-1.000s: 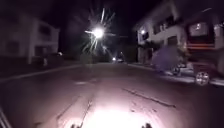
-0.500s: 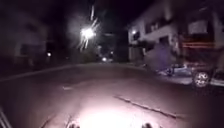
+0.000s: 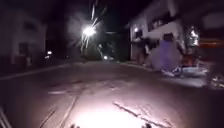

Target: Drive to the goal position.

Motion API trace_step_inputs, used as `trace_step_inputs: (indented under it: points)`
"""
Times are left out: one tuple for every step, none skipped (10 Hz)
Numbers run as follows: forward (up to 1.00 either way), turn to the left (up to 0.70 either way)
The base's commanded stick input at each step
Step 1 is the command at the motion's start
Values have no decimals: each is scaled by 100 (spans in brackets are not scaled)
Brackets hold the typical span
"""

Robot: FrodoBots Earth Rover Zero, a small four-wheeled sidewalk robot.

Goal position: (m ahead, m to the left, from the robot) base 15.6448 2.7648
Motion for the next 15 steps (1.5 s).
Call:
trace_step_inputs:
  points:
    - [85,0]
    - [85,0]
    - [85,0]
    - [85,0]
    - [85,0]
    - [85,0]
    - [85,0]
    - [85,0]
    - [85,0]
    - [85,0]
    - [85,0]
    - [85,0]
    - [85,-1]
    - [85,-29]
    - [85,-34]
